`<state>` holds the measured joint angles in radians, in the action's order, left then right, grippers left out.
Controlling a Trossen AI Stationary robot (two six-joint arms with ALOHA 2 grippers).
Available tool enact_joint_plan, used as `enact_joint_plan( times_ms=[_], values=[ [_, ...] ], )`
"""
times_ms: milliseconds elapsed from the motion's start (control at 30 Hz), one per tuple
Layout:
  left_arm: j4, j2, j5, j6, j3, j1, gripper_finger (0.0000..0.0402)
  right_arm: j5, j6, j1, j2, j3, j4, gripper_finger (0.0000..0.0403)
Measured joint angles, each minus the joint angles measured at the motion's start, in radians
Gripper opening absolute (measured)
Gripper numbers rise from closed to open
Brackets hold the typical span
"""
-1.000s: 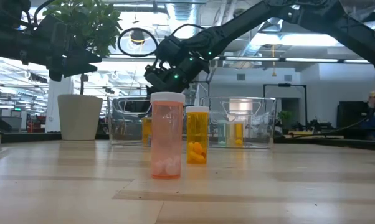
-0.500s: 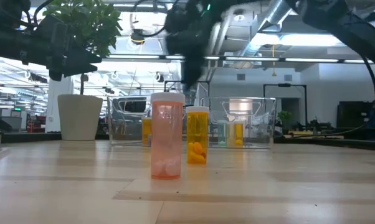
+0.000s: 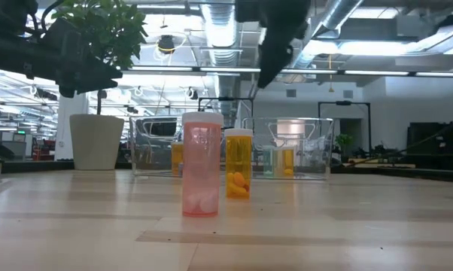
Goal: Pick and place medicine bottles into bin by pill shape (circle, oval)
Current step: Put the small orange capsule bottle into the left transparent bin
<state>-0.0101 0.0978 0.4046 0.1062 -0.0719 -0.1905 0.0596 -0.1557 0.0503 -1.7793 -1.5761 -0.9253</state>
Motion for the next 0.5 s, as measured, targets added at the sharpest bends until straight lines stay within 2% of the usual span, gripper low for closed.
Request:
enact_joint_plan(
  times_ms=[100, 233, 400, 500],
  values=[
    [0.004, 0.000, 0.000, 0.005, 0.000, 0.000, 0.0240, -0.087, -0.073, 0.083, 0.083, 0.234, 0.322, 0.0305],
    [0.008, 0.000, -0.001, 0.037, 0.000, 0.000, 0.0240, -0.143, -0.154, 0.149, 0.127, 0.456, 0.687, 0.0305],
    [0.008, 0.000, -0.005, 0.062, 0.000, 0.000, 0.0240, -0.172, -0.151, 0.192, 0.099, 0.577, 0.959, 0.0305],
    [0.008, 0.000, -0.004, 0.078, 0.000, 0.000, 0.0240, -0.174, -0.118, 0.207, 0.051, 0.596, 1.009, 0.0305]
  ],
)
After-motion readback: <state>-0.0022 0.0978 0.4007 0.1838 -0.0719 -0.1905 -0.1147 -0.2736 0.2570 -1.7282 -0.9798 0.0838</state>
